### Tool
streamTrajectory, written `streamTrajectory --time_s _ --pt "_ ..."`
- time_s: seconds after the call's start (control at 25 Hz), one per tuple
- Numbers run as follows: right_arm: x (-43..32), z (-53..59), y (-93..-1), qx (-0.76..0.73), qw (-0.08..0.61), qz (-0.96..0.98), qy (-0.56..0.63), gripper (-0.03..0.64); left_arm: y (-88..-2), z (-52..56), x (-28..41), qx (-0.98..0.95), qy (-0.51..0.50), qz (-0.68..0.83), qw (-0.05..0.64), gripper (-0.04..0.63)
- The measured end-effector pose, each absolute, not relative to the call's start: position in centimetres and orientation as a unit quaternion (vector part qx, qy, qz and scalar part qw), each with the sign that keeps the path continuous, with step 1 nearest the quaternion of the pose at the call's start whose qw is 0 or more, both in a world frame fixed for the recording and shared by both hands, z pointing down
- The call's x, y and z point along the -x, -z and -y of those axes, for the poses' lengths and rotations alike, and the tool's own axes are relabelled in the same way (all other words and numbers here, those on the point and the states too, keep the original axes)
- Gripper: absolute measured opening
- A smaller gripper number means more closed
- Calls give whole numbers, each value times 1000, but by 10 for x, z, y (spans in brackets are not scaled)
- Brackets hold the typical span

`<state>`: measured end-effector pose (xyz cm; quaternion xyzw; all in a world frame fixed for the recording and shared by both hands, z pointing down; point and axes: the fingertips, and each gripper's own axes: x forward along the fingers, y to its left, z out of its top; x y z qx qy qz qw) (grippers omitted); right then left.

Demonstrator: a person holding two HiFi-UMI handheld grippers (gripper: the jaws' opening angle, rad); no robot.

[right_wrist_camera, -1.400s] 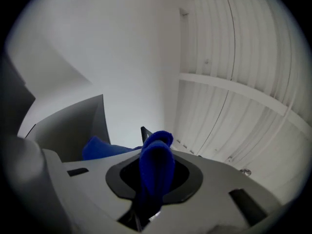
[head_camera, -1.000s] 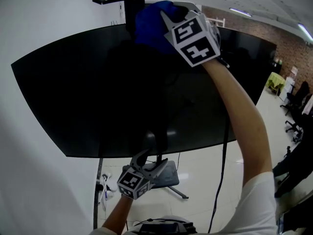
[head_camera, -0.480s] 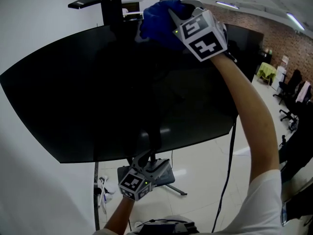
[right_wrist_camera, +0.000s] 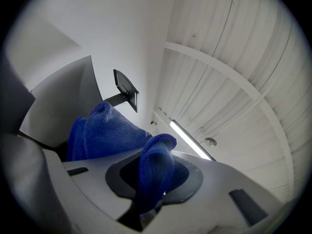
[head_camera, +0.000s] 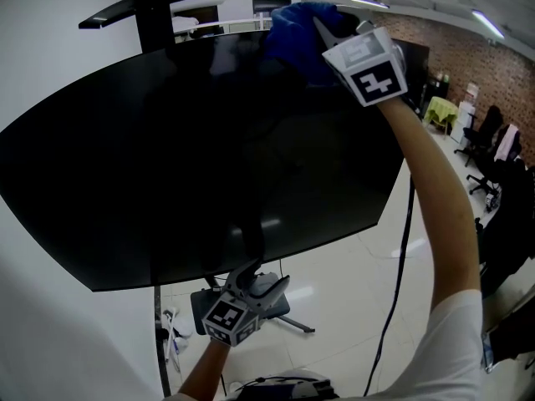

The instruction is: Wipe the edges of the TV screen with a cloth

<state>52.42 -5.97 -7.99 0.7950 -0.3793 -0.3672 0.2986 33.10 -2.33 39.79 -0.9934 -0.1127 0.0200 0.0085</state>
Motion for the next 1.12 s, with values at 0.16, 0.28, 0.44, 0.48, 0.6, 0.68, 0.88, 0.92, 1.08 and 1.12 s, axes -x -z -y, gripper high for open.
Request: streamTrajectory --time_s 0.16,0.28,0.44,0.48,0.6,0.68,0.88,0.92,1.08,1.12 --pt "-567 24 81 -819 285 354 351 81 -399 9 -342 992 -17 125 -12 288" --pt "-596 1 81 -833 278 341 335 81 -409 -2 -351 990 -14 139 -10 288" --pt "-625 -23 84 -843 279 324 327 83 -416 -16 -367 988 -15 151 -7 288" --pt "-633 -29 84 -845 279 321 325 83 -416 -20 -371 988 -15 154 -9 288" --pt "-661 -51 82 -854 281 305 315 83 -413 -38 -384 986 -17 165 -20 288" --pt "-672 -63 82 -855 284 299 314 83 -416 -49 -395 984 -18 175 -18 288" --pt "-736 -113 83 -892 260 252 271 81 -418 -80 -430 977 -19 212 -9 288" --pt "-750 -127 82 -902 247 242 258 81 -421 -87 -437 975 -19 223 -6 288" --pt "-798 -183 67 -932 195 212 220 83 -417 -130 -463 967 -11 254 -18 288" --pt "-808 -195 60 -937 184 209 211 83 -423 -140 -470 965 -9 262 -18 288"
